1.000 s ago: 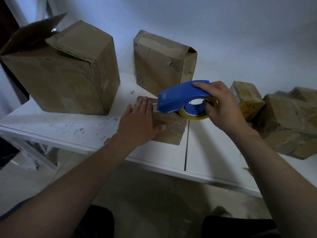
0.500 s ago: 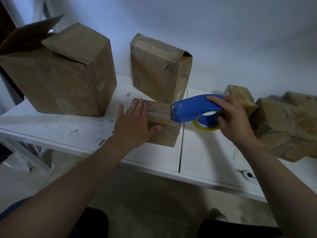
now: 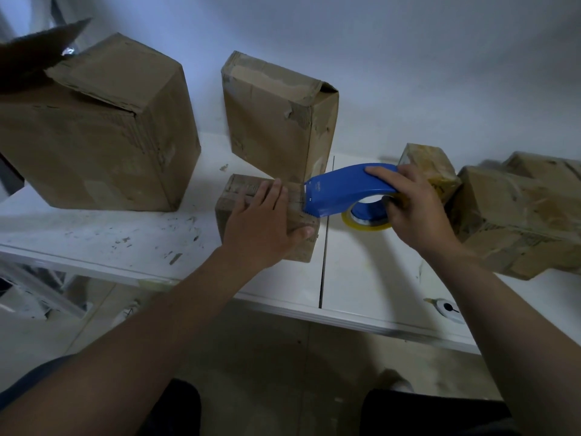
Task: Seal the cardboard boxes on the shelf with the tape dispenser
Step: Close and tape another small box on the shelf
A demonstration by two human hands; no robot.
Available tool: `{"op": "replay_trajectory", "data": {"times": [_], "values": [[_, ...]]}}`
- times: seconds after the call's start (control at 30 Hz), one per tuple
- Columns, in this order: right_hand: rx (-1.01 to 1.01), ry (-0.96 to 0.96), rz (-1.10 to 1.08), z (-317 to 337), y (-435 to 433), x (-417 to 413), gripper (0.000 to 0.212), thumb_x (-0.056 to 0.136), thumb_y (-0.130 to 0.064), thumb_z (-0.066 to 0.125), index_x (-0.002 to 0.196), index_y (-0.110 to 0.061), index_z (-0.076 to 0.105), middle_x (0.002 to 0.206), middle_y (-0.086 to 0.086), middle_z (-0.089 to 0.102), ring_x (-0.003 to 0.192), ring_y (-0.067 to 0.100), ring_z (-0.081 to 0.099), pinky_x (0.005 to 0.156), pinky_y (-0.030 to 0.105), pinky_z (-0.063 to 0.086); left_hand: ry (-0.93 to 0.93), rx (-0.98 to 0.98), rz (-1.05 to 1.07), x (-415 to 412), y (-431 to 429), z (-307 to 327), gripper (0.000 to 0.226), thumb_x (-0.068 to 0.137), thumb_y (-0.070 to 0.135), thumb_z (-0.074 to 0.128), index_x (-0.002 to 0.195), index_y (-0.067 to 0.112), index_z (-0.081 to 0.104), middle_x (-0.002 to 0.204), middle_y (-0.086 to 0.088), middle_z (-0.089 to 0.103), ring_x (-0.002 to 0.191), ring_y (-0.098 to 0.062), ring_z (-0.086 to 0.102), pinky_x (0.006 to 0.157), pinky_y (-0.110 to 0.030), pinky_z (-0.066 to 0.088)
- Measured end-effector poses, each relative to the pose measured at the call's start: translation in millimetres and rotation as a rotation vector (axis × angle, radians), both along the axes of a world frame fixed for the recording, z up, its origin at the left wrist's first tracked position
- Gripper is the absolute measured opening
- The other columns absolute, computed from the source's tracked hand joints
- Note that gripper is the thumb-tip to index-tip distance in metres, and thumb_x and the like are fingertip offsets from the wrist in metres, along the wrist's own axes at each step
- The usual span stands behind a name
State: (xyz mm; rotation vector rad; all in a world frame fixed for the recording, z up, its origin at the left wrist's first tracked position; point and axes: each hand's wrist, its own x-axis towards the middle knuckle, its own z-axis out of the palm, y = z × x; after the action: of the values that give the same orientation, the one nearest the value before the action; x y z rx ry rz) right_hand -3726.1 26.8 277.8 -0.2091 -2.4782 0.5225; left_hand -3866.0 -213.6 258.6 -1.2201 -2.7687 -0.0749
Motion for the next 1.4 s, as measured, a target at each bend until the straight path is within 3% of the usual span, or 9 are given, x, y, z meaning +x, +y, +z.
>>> {"op": "replay_trajectory", "data": {"times": [0.1, 0.33, 0.53, 0.63, 0.77, 0.97, 1.07, 1.23, 1.4], "values": [[0.035, -0.008, 0.016, 2, 3, 3, 0.071, 0.086, 0.011, 0.06, 0.144, -0.029, 0.053, 0.126, 0.009, 0.05, 0.11, 0.025, 0.052, 0.093, 0.036, 0.049, -0.001, 0.0, -0.003, 0, -1, 1, 0.105, 0.078, 0.081, -0.001, 0.16, 0.017, 0.01, 0.168, -0.001, 0.011, 0.155, -0.02, 0.009, 0.124, -0.049, 0.011], [-0.01, 0.046, 0.023, 4, 6, 14, 0.072, 0.083, 0.016, 0.059, 0.141, -0.026, 0.056, 0.128, 0.01, 0.051, 0.113, 0.012, 0.046, 0.097, 0.008, 0.036, 0.007, 0.022, 0.01, 0, -2, 0, 0.108, 0.078, 0.086, -0.008, 0.16, 0.019, 0.015, 0.167, 0.0, 0.015, 0.154, -0.02, 0.013, 0.123, -0.052, 0.015], [-0.022, 0.086, -0.058, 5, 22, 37, 0.071, 0.08, 0.02, 0.057, 0.137, -0.022, 0.06, 0.132, 0.012, 0.053, 0.117, 0.013, 0.047, 0.099, 0.008, 0.034, -0.047, 0.02, 0.001, -2, -3, 1, 0.091, 0.089, 0.077, 0.014, 0.16, 0.02, 0.009, 0.168, 0.002, 0.008, 0.155, -0.019, 0.007, 0.124, -0.052, 0.01], [0.004, 0.037, -0.076, -4, 27, 46, 0.074, 0.079, 0.02, 0.061, 0.138, -0.024, 0.058, 0.128, 0.012, 0.052, 0.115, 0.019, 0.05, 0.098, 0.022, 0.038, -0.069, 0.014, 0.001, -3, -4, 2, 0.094, 0.086, 0.078, 0.009, 0.16, 0.021, 0.007, 0.169, 0.003, 0.005, 0.155, -0.018, 0.004, 0.124, -0.052, 0.008], [0.027, -0.029, -0.065, -17, 20, 42, 0.076, 0.081, 0.018, 0.06, 0.141, -0.029, 0.056, 0.122, 0.001, 0.045, 0.106, 0.014, 0.047, 0.09, 0.026, 0.041, -0.076, 0.021, 0.045, 3, 0, 7, 0.102, 0.077, 0.079, -0.002, 0.16, 0.021, 0.008, 0.168, 0.002, 0.008, 0.155, -0.022, 0.007, 0.122, -0.06, 0.01], [0.061, -0.033, -0.094, -15, 23, 37, 0.079, 0.081, 0.017, 0.059, 0.141, -0.035, 0.055, 0.128, 0.005, 0.049, 0.109, 0.023, 0.052, 0.086, 0.036, 0.049, -0.046, 0.014, 0.227, 21, 27, 4, 0.106, 0.079, 0.084, 0.005, 0.159, 0.014, 0.008, 0.167, -0.009, 0.011, 0.152, -0.041, 0.01, 0.114, -0.073, 0.011], [0.046, -0.034, -0.077, -13, 23, 35, 0.079, 0.082, 0.017, 0.06, 0.14, -0.037, 0.055, 0.123, -0.005, 0.045, 0.105, 0.016, 0.049, 0.086, 0.032, 0.046, -0.039, 0.027, 0.228, 19, 37, 1, 0.091, 0.091, 0.075, 0.019, 0.158, 0.013, 0.01, 0.167, -0.011, 0.009, 0.151, -0.045, 0.008, 0.113, -0.075, 0.009], [0.014, -0.054, -0.054, -11, 9, 24, 0.079, 0.085, 0.012, 0.062, 0.143, -0.04, 0.049, 0.121, -0.005, 0.04, 0.103, 0.007, 0.042, 0.092, 0.021, 0.037, 0.076, -0.048, 0.131, 1, 18, -2, 0.068, 0.097, 0.061, 0.004, 0.157, 0.029, 0.007, 0.167, -0.005, 0.011, 0.148, -0.048, 0.017, 0.11, -0.076, 0.016], [0.027, -0.054, -0.008, -11, -13, 5, 0.078, 0.086, 0.009, 0.064, 0.148, -0.035, 0.048, 0.12, 0.0, 0.038, 0.099, 0.006, 0.039, 0.091, 0.012, 0.032, 0.031, 0.012, 0.109, -24, -5, -1, 0.058, 0.103, 0.054, 0.01, 0.158, 0.037, 0.002, 0.169, 0.004, 0.003, 0.154, -0.033, 0.009, 0.114, -0.071, 0.011]]}}
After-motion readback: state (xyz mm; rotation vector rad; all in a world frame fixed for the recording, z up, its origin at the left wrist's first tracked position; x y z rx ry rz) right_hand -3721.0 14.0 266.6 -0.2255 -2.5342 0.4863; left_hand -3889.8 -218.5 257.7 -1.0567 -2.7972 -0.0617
